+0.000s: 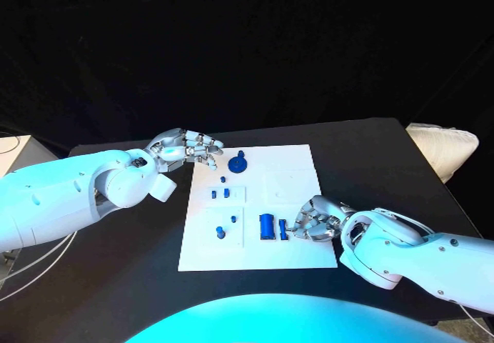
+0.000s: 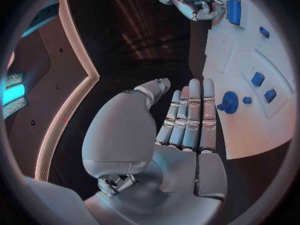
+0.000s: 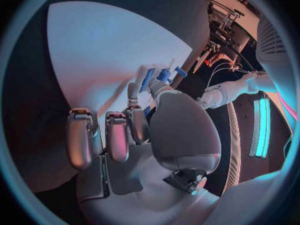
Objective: Assemble the parts on the task board
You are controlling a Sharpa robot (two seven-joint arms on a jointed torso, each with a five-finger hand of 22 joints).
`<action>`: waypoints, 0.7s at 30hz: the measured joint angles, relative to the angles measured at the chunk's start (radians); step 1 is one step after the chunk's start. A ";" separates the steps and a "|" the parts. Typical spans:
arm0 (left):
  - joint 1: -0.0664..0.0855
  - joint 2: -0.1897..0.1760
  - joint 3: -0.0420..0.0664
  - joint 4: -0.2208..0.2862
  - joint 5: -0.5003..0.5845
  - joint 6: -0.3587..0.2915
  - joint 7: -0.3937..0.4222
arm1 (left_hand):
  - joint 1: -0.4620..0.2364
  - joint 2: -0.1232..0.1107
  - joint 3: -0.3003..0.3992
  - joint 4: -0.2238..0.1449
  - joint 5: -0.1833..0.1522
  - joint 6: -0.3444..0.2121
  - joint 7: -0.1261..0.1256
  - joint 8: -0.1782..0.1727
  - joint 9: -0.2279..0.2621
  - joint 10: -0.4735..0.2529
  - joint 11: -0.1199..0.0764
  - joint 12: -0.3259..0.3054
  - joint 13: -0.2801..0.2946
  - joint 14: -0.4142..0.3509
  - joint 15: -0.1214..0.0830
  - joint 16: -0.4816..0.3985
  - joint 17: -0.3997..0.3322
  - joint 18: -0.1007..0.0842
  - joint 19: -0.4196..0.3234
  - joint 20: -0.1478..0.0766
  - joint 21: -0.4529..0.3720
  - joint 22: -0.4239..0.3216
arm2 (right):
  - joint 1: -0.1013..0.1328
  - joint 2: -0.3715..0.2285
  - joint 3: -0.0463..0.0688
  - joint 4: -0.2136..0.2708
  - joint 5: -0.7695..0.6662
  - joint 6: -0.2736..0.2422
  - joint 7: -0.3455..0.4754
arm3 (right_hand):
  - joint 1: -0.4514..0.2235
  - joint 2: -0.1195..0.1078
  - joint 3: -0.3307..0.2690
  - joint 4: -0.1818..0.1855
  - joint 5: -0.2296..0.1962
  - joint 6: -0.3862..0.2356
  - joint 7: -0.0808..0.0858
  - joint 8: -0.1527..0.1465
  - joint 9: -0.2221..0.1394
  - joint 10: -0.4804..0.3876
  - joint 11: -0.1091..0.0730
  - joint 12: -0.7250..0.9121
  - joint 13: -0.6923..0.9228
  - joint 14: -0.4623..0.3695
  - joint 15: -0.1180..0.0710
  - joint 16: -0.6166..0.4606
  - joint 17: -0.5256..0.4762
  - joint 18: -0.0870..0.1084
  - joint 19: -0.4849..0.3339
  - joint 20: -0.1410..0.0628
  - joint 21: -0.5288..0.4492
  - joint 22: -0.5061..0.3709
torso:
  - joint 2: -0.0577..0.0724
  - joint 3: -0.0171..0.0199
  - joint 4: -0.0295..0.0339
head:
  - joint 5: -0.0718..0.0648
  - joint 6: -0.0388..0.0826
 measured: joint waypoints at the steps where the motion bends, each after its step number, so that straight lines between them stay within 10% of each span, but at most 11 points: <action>1: 0.000 0.000 0.000 0.000 0.000 0.000 0.000 | 0.000 0.000 0.000 0.000 0.000 0.000 0.000 0.000 0.000 0.000 0.000 0.000 0.000 0.000 0.000 0.000 0.000 0.000 0.000 0.000 0.000 0.000 | 0.003 -0.005 0.001 0.000 0.007 -0.005 0.011 | 0.000 0.000 -0.001 -0.001 0.004 -0.001 0.001 -0.001 0.000 0.000 0.000 -0.011 0.000 0.000 0.000 -0.006 0.000 0.000 0.000 0.000 -0.016 0.000 | -0.001 -0.0005 -0.0002 | 0.000 0.000; 11: -0.001 0.034 0.000 -0.033 0.023 -0.008 0.027 | 0.000 0.000 -0.002 0.002 0.000 0.015 -0.015 0.008 0.003 0.014 -0.014 0.015 0.003 0.000 0.000 0.000 0.003 0.000 0.000 0.000 -0.007 -0.003 | 0.086 -0.009 0.011 -0.124 0.248 -0.054 0.298 | 0.094 0.008 0.005 -0.013 0.025 -0.071 0.039 -0.053 -0.020 -0.084 0.032 -0.185 0.000 0.000 0.019 -0.074 0.000 0.024 -0.030 0.024 -0.213 0.000 | -0.021 -0.0093 -0.0075 | -0.005 0.000; 16: -0.002 0.078 0.000 -0.104 0.053 -0.034 0.064 | 0.000 0.000 0.008 0.002 -0.032 0.042 -0.037 0.025 0.010 0.067 -0.027 0.005 -0.002 -0.015 -0.010 -0.040 -0.006 0.000 0.000 0.000 -0.023 -0.008 | 0.115 0.046 0.020 -0.278 0.519 -0.058 0.478 | 0.203 0.007 0.077 -0.060 -0.023 -0.100 0.050 -0.070 -0.024 -0.220 0.045 -0.465 -0.141 -0.003 0.029 -0.211 -0.061 0.080 -0.141 0.032 -0.502 0.000 | -0.039 -0.0163 -0.0097 | -0.007 0.007; 21: -0.002 0.130 0.001 -0.198 0.118 -0.068 0.111 | -0.003 -0.003 0.036 0.020 -0.125 0.041 -0.037 0.024 0.011 0.110 -0.023 -0.096 -0.009 -0.044 0.008 -0.178 -0.052 0.000 -0.035 0.020 -0.099 -0.050 | 0.126 0.105 0.038 -0.436 0.787 -0.050 0.628 | 0.226 -0.018 0.199 -0.082 -0.050 -0.134 0.070 -0.093 -0.033 -0.355 0.069 -0.839 -0.465 -0.166 0.058 -0.634 -0.426 0.141 -0.327 0.054 -1.017 -0.155 | -0.052 -0.0211 -0.0126 | -0.005 0.051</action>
